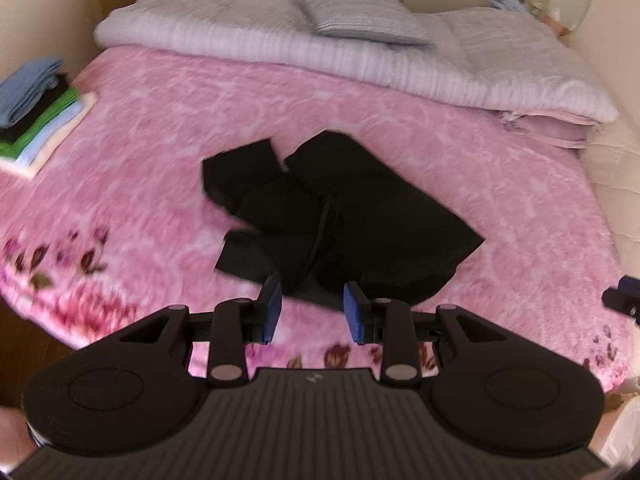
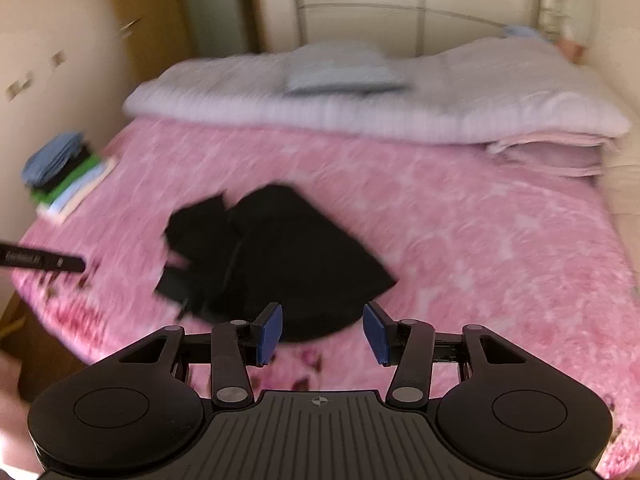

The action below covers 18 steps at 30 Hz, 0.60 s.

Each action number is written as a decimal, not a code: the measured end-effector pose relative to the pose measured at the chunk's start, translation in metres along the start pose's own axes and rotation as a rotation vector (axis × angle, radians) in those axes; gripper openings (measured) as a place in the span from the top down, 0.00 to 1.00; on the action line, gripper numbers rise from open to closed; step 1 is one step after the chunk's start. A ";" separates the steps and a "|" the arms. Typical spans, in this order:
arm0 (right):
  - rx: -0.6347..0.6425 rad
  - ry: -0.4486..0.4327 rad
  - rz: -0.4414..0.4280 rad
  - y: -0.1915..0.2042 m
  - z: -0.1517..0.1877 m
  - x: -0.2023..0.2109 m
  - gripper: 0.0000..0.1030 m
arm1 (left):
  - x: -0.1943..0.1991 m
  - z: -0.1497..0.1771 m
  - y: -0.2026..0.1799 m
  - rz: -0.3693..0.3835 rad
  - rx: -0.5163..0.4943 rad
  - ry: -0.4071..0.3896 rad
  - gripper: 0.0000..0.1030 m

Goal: Fold clothes
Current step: 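Lift the black garment out of the bin and drop it onto the bed, then move both open grippers toward the black garment on the bed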

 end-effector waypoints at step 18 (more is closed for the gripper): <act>0.353 0.089 -0.041 0.055 0.105 -0.024 0.52 | 0.055 0.085 -0.009 -0.128 0.070 0.015 0.70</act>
Point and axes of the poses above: each gripper's, at about its wrist camera, not at the fingertips, and x roughly against the way its jaws point, y to its left, z to its underside, the point moved 4 cm from there along -x, roughly the way its jaws point, and after that the axes turned 6 degrees about -z, right-handed, at the moved point
